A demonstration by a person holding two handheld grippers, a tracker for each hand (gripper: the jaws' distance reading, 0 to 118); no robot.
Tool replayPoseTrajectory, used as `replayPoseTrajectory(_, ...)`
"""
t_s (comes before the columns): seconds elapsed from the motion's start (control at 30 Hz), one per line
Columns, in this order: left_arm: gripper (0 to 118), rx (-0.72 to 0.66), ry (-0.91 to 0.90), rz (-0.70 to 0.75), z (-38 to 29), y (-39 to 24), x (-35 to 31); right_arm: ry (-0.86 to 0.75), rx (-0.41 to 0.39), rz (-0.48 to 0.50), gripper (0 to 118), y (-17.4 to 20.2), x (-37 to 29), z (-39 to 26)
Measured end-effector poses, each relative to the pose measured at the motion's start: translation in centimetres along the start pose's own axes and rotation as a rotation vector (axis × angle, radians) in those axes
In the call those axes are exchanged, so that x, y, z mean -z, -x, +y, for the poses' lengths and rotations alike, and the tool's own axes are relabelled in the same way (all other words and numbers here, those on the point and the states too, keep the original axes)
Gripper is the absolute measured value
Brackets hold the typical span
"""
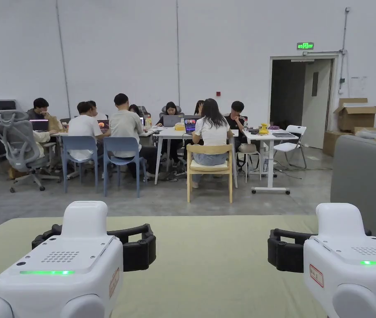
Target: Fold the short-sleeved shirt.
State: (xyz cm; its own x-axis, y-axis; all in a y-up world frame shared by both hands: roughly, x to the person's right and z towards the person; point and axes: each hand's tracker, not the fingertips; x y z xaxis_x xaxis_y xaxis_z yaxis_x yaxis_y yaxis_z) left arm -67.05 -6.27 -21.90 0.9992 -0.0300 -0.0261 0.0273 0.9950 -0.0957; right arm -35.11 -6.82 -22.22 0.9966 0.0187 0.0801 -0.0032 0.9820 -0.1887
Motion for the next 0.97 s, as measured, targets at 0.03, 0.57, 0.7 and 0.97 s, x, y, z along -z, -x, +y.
replayPoseTrajectory(0.03,118,0.001,0.000,0.001,0.02,0.00,-0.03,0.002,-0.008,-0.009,118,0.08,0.05,0.03)
replayPoseTrajectory(0.57,118,0.003,-0.001,0.001,0.03,-0.19,-0.16,-0.002,0.001,-0.017,118,0.01,-0.15,-0.06)
replayPoseTrajectory(0.7,118,0.007,0.005,0.001,-0.08,-0.28,-0.10,0.008,-0.007,-0.017,118,0.09,0.03,-0.18)
replayPoseTrajectory(0.97,118,0.004,0.013,-0.002,-0.20,-0.23,-0.03,0.023,-0.007,-0.022,118,0.06,0.29,-0.36)
